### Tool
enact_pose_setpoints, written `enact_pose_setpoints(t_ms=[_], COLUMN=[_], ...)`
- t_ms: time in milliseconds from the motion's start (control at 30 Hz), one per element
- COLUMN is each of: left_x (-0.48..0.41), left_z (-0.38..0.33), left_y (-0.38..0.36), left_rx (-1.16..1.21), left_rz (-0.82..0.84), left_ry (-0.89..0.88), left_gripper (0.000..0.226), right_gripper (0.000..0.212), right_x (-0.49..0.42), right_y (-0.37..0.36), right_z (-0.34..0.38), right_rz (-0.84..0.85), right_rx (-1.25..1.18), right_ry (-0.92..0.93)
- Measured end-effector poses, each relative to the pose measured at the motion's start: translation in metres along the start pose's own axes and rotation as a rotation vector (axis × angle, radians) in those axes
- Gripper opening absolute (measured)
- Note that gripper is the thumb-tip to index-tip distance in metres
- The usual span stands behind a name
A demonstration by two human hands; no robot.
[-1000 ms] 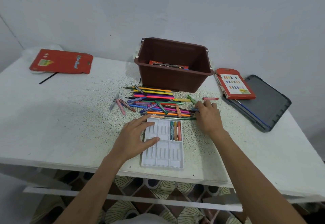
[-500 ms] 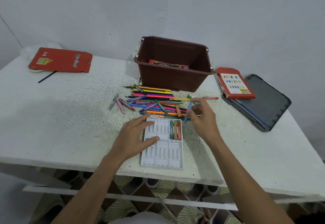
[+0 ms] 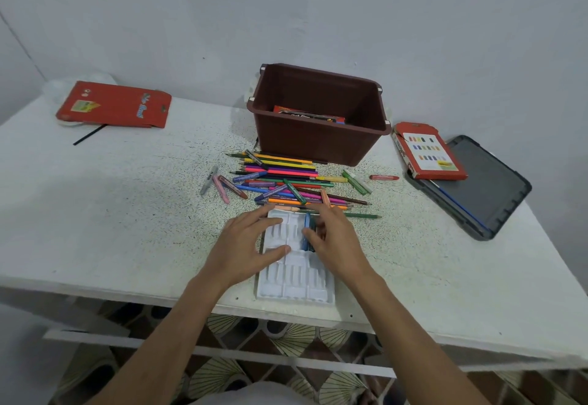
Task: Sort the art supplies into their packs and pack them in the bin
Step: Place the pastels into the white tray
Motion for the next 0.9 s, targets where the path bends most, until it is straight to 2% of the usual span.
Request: enact_pose_setpoints(t_ms=[300,467,733,900], left_x=[0.001,0.0,0.001,0.001], left_z=[-0.002,-0.003,-0.001,-0.001], left_y=[0.001,0.001,0.001,0.001], left_rx=[-0.01,-0.019,-0.009,0.0], left_rz=[0.019,0.015,0.013,0.012], left_ry=[0.019,0.014,0.008,0.01], left_gripper=[0.073,0.073,0.073,0.075], right_gripper=[0.05,0.036,0.037,0.023], right_x=[-0.001,0.001,-0.001,-0.013], right_y=[0.002,-0.001,0.006,0.025], right_z=[-0.007,-0.011,-0.013,-0.016], right_rz=[-0.014,-0.039,-0.077,-0.171], right_rx=[0.095,0.071,-0.018,-0.012], right_ry=[-0.13,-0.122,-0.06,-0.119])
Point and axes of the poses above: each hand's wrist, its own x-axis away from the middle knuckle, its own y-axis out of the back of the hand, z = x × y, the point moved 5 cm from there along -x, towards the middle knuckle, and after that the axes turned 9 degrees about z, right-handed, at the moved point
